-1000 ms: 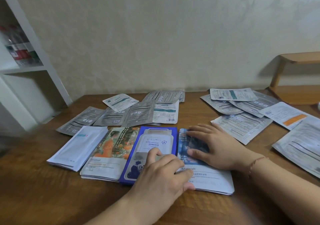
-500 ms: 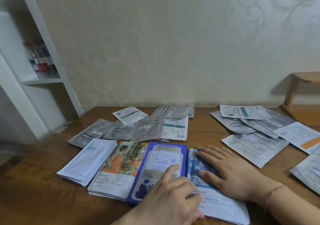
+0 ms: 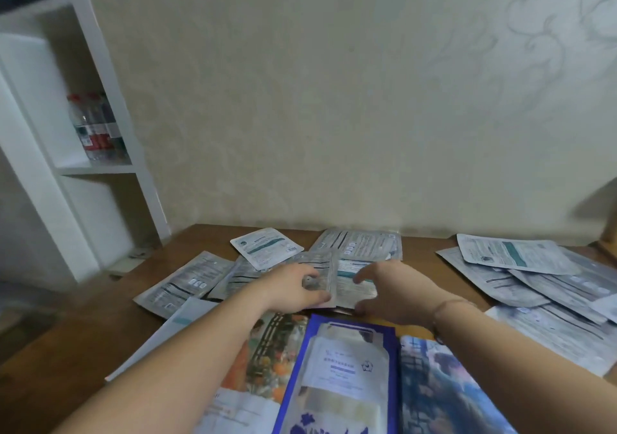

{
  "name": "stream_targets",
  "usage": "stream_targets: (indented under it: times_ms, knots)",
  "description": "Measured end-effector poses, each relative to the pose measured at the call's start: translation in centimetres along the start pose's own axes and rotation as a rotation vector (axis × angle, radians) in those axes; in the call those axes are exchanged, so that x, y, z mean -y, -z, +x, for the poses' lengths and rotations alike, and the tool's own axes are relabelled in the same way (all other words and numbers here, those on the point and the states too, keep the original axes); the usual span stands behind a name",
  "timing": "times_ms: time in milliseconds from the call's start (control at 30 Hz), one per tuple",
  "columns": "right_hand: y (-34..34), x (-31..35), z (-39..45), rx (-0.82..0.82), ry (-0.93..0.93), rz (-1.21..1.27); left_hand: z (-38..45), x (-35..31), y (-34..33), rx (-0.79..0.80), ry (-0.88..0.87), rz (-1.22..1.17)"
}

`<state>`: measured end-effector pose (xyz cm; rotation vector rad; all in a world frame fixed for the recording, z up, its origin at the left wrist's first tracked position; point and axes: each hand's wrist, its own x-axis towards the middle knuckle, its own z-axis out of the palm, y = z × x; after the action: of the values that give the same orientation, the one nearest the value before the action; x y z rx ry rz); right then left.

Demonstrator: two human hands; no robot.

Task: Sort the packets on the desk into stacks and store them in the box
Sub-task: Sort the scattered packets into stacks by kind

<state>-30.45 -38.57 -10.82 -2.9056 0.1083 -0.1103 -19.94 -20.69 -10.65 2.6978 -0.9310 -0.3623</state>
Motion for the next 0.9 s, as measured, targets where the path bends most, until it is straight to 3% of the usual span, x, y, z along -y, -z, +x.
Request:
stream_targets:
  times_ms: [167, 333, 500, 633, 700, 767, 833, 900]
  knots:
    - [-1.2, 0.9, 2.7, 0.167, 0.006, -0.123, 2.0, 1.1, 0.4, 0.082, 0.032, 0.074]
    - [-1.4, -0.8, 2.1, 0.117, 0.124, -0.291, 3.1, 3.1, 0.9, 0.068, 0.101, 0.075]
    - [-1.1, -2.6, 0.5, 0.033, 0.199, -0.378, 3.6, 3.6, 0.2, -0.006, 0.138, 0.034]
    - [-1.4, -3.1, 0.6, 0.031, 0.127, -0.409, 2.5, 2.4, -0.9, -0.207, 0.087, -0.062]
    - [-1.6, -3.5, 0.5, 0.005, 0.141, -0.46, 1.3, 1.3, -1.3, -0.311, 0.072, -0.276]
    - [-1.5, -4.2, -0.3, -0.062, 0.146, -0.477, -0.6, -0.3, -1.4, -0.328, 0.054, -0.638]
    - [-0.8, -4.7, -2.0, -0.213, 0.117, -0.436, -2.8, -2.3, -1.4, -0.273, 0.062, -1.056]
    - [0.3, -4.8, -4.4, -0.438, 0.031, -0.223, -4.5, -4.6, -1.8, -0.18, 0.116, -1.485]
